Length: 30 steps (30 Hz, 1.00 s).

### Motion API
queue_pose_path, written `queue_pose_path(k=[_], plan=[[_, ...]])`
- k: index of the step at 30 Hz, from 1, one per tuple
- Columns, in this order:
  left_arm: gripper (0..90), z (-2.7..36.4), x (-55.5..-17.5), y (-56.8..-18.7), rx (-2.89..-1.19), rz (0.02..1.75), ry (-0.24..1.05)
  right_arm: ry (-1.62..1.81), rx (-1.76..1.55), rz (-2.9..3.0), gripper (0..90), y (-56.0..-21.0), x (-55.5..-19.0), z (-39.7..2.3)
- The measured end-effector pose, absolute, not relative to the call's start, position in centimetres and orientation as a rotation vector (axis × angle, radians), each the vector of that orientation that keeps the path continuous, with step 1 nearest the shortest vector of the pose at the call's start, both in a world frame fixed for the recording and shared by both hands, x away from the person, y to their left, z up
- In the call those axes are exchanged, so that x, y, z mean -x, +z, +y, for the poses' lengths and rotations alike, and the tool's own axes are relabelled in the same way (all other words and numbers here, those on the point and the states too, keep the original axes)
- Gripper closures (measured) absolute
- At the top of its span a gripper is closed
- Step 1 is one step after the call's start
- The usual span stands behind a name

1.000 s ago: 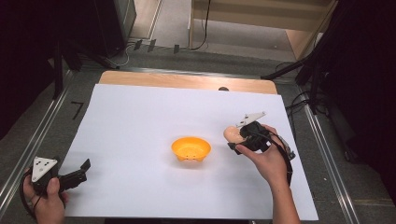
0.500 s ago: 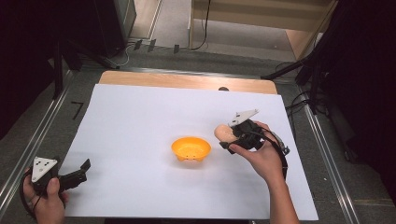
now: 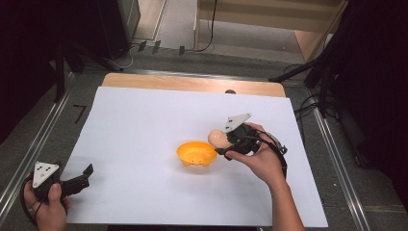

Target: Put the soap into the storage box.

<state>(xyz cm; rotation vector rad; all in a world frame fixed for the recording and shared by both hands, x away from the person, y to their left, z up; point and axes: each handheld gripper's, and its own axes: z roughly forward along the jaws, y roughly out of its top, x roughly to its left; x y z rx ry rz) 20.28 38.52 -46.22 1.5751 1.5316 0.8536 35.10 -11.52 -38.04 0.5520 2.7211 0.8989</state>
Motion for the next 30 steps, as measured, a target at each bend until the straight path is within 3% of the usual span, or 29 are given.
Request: queue_pose_path(k=[30], plan=[[0.0,38.6,-20.3,-46.2,-1.568,1.534,0.846,0.927,-0.029,2.866,32.5,-40.3,-36.3,-5.8]])
